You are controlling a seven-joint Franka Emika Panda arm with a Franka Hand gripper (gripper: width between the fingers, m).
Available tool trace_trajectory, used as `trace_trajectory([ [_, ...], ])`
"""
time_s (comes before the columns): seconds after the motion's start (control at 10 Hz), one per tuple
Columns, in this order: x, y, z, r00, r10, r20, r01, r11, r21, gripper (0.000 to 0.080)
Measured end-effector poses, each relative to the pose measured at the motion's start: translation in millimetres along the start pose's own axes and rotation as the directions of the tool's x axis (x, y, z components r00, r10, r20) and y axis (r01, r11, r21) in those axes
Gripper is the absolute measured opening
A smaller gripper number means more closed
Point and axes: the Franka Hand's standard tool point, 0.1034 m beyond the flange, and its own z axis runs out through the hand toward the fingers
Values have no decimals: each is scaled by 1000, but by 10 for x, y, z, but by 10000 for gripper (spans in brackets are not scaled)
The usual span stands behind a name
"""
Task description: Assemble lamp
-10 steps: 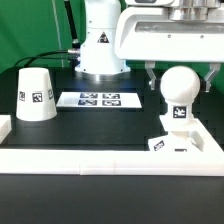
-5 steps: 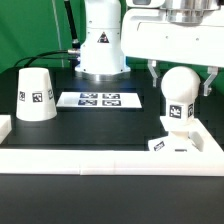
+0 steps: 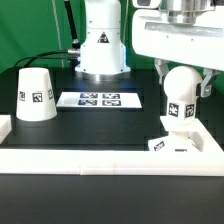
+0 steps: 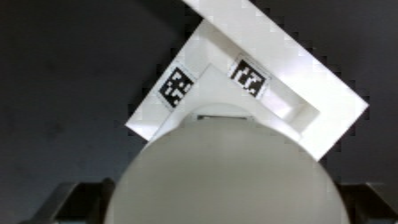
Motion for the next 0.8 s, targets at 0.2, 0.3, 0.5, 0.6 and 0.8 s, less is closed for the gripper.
trace_trajectory([
  [0.2,-5,-3,0,996,86,7,-86,996,3,580],
  [0.3,-6,-4,-1,996,89,8,-89,996,4,580],
  [0.5,-4,-3,1,1000,26,7,-26,1000,4,580],
  [0.6,-10,-5,1,1000,21,7,-21,1000,4,675],
  [0.8,-14,-7,1,986,-165,5,164,986,4,695],
])
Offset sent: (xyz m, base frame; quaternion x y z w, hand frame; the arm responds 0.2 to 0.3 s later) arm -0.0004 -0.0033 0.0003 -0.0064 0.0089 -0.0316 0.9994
